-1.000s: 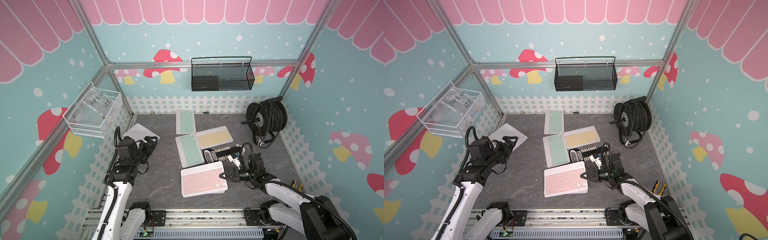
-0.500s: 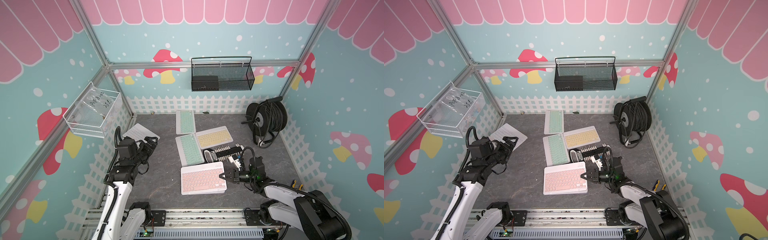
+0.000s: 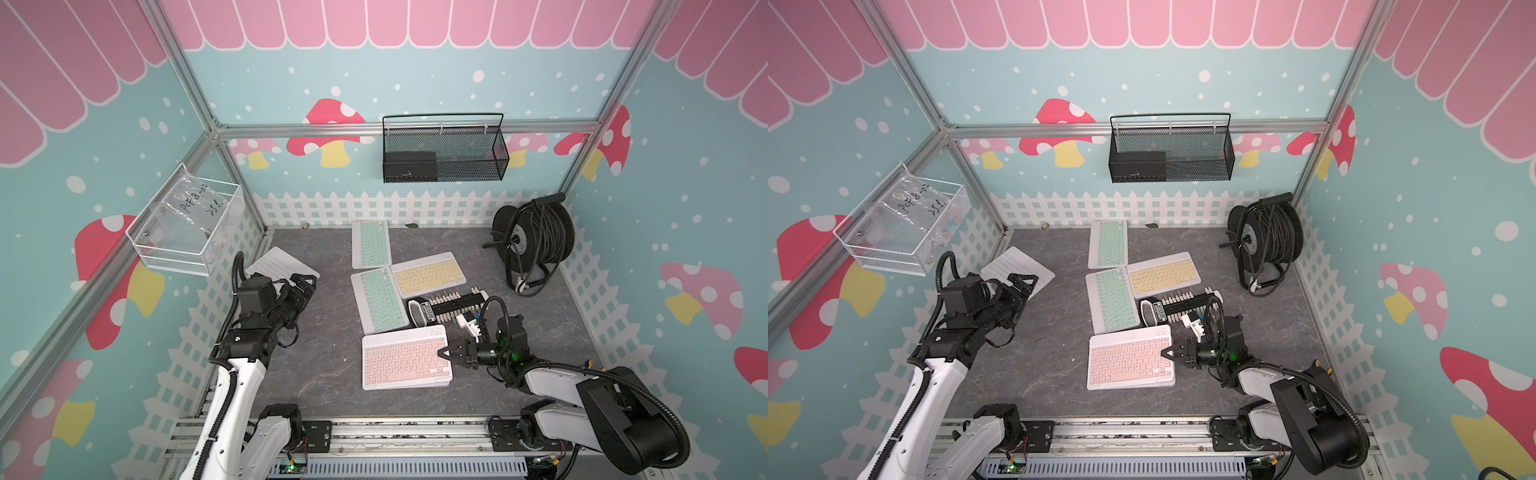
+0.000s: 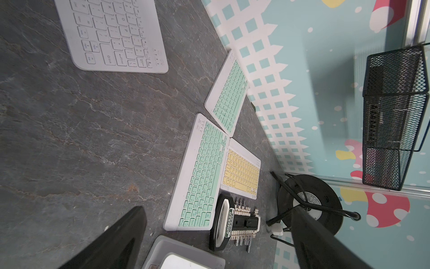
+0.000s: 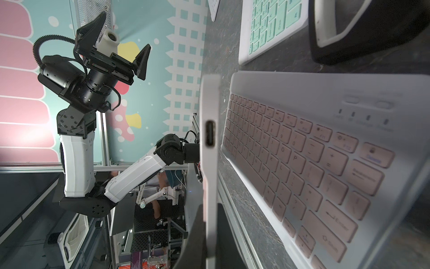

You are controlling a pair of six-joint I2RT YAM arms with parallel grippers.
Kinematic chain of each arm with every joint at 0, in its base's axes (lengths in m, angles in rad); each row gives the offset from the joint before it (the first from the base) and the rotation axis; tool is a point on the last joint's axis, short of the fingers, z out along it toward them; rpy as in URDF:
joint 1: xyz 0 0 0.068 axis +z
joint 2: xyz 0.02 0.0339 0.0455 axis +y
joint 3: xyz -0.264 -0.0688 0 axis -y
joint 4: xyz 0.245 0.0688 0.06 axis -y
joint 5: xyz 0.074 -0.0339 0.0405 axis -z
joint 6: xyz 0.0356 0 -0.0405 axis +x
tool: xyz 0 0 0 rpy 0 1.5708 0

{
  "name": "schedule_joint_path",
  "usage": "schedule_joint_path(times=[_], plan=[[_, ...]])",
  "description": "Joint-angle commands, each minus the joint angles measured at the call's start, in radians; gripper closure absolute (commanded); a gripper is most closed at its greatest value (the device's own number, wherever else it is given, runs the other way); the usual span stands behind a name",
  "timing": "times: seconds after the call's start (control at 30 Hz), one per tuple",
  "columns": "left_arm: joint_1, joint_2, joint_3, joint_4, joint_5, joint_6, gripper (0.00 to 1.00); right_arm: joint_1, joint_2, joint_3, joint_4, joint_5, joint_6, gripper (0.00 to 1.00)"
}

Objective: Stack the numeric keypads
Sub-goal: Place the numeric keypad at the numeric keypad.

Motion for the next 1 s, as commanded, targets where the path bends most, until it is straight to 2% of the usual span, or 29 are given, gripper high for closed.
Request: schedule_joint_path(times=[0.0, 0.5, 0.97], plan=[[-0.004, 0.005, -0.011, -0.006, -0.011, 0.002, 0.01, -0.003, 0.028, -0.006, 0.089, -0.021, 0.009, 0.94], [-0.004, 0.033, -0.017, 0.009, -0.006, -0.007, 0.01, -0.003, 0.091, -0.005, 0.107, -0.01, 0.0, 0.94], [-0.005, 0.051, -0.027, 0.025, 0.005, -0.014, 0.0, -0.003, 0.142, -0.021, 0.2, -0.008, 0.036, 0.94]])
